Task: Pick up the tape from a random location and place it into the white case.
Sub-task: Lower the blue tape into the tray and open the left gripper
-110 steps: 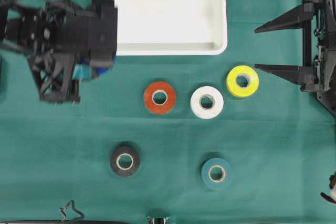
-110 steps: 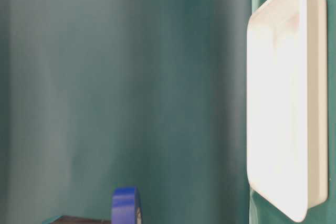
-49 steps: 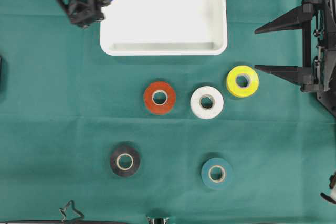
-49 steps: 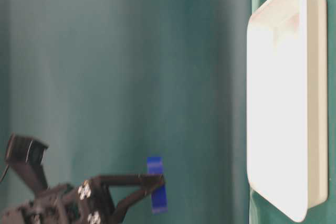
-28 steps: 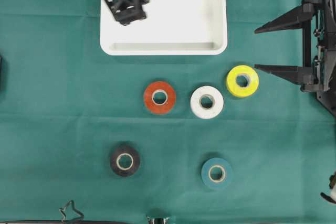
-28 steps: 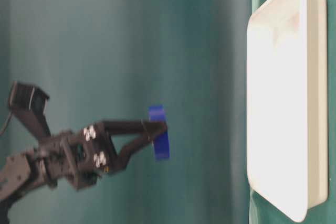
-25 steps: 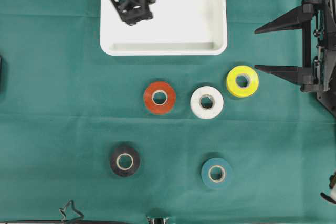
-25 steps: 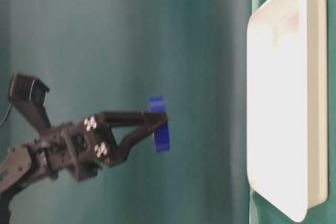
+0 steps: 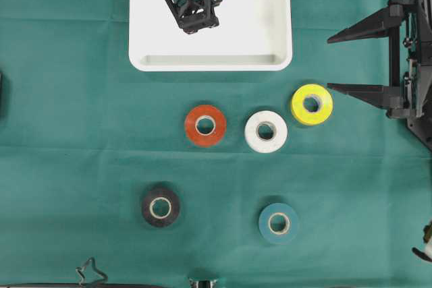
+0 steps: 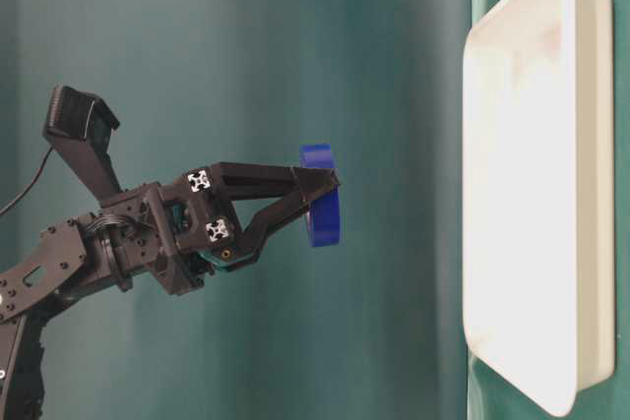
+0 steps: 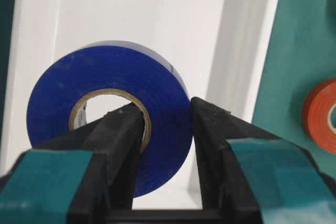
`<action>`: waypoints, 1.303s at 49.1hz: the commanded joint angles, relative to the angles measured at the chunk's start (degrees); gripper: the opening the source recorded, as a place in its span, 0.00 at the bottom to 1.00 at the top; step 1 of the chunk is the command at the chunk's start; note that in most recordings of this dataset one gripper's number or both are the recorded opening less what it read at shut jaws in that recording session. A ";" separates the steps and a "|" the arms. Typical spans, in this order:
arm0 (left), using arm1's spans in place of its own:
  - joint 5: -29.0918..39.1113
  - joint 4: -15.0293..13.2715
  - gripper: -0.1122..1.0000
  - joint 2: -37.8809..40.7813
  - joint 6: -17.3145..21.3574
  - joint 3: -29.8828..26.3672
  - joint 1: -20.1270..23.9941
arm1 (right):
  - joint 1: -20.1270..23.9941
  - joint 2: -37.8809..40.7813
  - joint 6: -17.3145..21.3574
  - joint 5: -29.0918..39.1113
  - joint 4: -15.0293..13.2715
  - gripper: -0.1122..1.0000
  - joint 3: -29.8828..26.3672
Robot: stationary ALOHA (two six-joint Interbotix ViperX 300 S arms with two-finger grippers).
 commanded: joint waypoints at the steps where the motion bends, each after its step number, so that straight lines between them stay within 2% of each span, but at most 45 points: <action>1: -0.18 -0.09 0.32 -1.32 0.09 -1.14 0.00 | 0.00 0.35 -0.09 -0.18 0.00 0.94 -1.67; 43: 0.26 -0.09 0.32 -1.32 -0.09 -0.44 0.00 | 0.00 0.26 0.09 0.44 -0.09 0.94 -1.67; 52: -2.46 -0.18 0.32 -0.88 -0.09 3.34 0.00 | 0.00 0.26 0.09 0.53 -0.09 0.93 -1.67; 64: -11.07 -0.18 0.32 0.97 -0.09 10.20 0.35 | 0.00 0.26 0.09 0.44 0.00 0.93 -1.67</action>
